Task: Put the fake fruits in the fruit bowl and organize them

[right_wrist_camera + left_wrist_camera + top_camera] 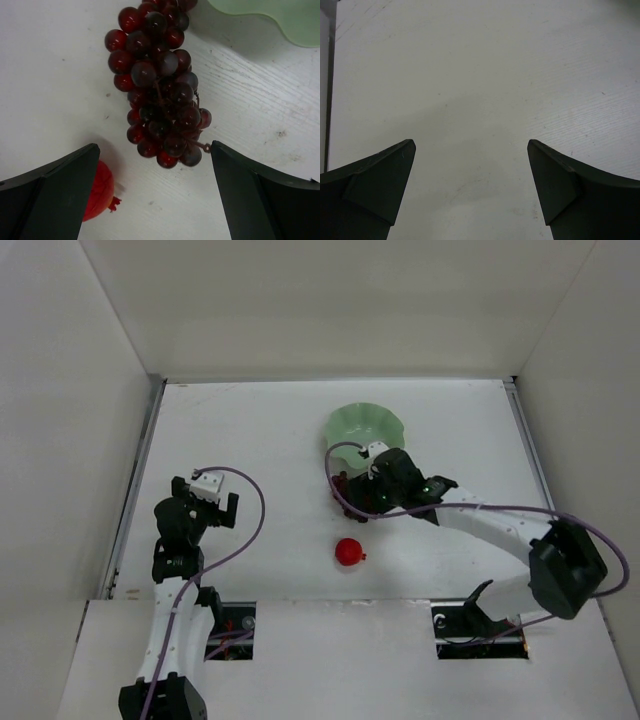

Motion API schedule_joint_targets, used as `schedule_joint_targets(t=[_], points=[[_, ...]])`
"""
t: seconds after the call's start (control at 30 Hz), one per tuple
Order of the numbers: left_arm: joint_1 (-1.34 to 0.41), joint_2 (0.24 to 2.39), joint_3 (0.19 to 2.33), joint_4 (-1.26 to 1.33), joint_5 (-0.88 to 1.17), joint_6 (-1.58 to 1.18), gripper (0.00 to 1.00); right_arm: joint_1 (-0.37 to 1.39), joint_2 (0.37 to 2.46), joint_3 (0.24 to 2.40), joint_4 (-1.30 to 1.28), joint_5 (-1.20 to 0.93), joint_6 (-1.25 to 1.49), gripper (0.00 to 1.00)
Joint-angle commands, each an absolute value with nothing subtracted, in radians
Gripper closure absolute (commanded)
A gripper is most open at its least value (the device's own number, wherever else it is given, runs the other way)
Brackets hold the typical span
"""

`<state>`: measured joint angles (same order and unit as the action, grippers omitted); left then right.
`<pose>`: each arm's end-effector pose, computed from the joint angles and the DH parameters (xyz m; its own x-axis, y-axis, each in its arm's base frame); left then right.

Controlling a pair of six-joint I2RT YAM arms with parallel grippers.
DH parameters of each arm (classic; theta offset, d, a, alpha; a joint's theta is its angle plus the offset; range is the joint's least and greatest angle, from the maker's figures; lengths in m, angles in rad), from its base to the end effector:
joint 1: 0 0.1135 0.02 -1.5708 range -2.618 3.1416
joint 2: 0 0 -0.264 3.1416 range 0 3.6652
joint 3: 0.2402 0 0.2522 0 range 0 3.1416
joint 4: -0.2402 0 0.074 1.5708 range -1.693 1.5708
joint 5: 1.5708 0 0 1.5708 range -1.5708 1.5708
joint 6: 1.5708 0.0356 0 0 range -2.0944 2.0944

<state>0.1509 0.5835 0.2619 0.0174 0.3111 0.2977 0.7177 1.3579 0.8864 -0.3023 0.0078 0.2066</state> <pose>0.1539 0.0124 0.2061 -0.2404 0.2459 -0.9390 0.2261 0.9550 0.1922 0.2172 0.1893 0.2371 -0.6493 -0.2945 -0.7012 -0.5315 0.8352 0.1414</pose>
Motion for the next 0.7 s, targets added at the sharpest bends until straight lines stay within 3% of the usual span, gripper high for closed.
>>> schedule_joint_targets(t=[0.0, 0.27, 0.47, 0.5, 0.57, 0.67], points=[[0.163, 0.568, 0.272, 0.038, 0.341, 0.310, 0.00, 0.711, 1.468, 0.954, -0.239, 0.053, 0.199, 0.00], [0.193, 0.575, 0.276, 0.038, 0.341, 0.302, 0.00, 0.716, 1.638, 0.989, -0.143, 0.146, 0.207, 0.02], [0.202, 0.578, 0.275, 0.041, 0.341, 0.304, 0.00, 0.774, 1.553, 0.979, -0.130, 0.127, 0.180, 0.84], [0.202, 0.580, 0.275, 0.041, 0.341, 0.304, 0.00, 0.794, 1.527, 0.980, -0.135, 0.117, 0.161, 0.92], [0.202, 0.586, 0.275, 0.041, 0.341, 0.304, 0.00, 0.830, 1.471, 0.988, -0.144, 0.086, 0.126, 0.98], [0.202, 0.595, 0.276, 0.044, 0.341, 0.305, 0.00, 0.857, 1.372, 1.026, -0.149, 0.080, 0.126, 1.00]])
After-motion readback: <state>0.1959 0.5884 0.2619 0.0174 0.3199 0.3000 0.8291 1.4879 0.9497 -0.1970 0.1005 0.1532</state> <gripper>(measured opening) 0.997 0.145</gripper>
